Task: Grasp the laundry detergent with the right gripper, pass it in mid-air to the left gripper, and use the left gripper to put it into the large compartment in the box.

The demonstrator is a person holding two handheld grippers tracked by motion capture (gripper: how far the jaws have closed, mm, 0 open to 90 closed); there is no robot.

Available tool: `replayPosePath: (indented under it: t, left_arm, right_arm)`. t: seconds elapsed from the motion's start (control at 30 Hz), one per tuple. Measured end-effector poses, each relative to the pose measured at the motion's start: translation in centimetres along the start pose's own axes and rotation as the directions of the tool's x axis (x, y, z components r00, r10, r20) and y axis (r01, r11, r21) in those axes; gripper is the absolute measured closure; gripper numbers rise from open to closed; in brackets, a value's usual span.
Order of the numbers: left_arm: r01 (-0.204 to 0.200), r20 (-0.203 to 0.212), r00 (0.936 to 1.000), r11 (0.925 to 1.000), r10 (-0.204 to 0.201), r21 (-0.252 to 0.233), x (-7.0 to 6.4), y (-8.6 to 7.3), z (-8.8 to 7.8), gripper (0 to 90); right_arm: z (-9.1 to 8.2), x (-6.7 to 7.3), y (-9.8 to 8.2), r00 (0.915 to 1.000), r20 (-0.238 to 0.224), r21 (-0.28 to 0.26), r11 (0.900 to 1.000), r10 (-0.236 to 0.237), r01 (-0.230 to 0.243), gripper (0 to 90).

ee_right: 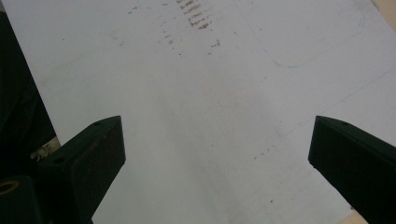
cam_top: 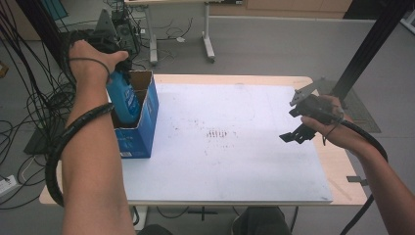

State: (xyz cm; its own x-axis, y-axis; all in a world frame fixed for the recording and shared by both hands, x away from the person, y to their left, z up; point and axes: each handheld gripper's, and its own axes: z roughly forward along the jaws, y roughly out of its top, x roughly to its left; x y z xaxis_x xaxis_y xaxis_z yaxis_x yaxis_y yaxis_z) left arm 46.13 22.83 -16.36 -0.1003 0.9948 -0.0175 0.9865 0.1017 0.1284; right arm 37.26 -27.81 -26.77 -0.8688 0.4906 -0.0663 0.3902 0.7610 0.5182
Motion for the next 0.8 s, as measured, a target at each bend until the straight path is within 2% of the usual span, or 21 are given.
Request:
replayPosePath:
  t: [0.17,0.5,0.63,0.8]
  left_arm:
    - [-0.002,-0.013,0.9999,1.0,0.002,0.004,0.1,-0.3,2.3,36.7]
    - [-0.006,-0.008,1.0,1.0,0.006,0.0,0.1,-1.0,6.3,36.8]
    - [-0.008,-0.011,0.9999,1.0,0.008,0.003,0.2,-1.2,7.6,36.7]
    - [-0.02,-0.013,0.9997,0.9998,0.02,0.006,0.2,-1.3,8.5,36.7]
  right_arm:
    - [0.3,0.1,0.1,1.0,-0.003,0.008,1.0,-0.003,0.003,3.5]
    - [0.9,0.2,0.3,1.0,-0.008,0.017,1.0,-0.002,0.003,3.5]
    - [1.0,0.2,0.3,1.0,-0.008,0.021,1.0,-0.002,0.002,3.5]
    - [1.1,0.1,0.3,1.0,-0.004,0.025,1.0,0.002,-0.002,3.5]
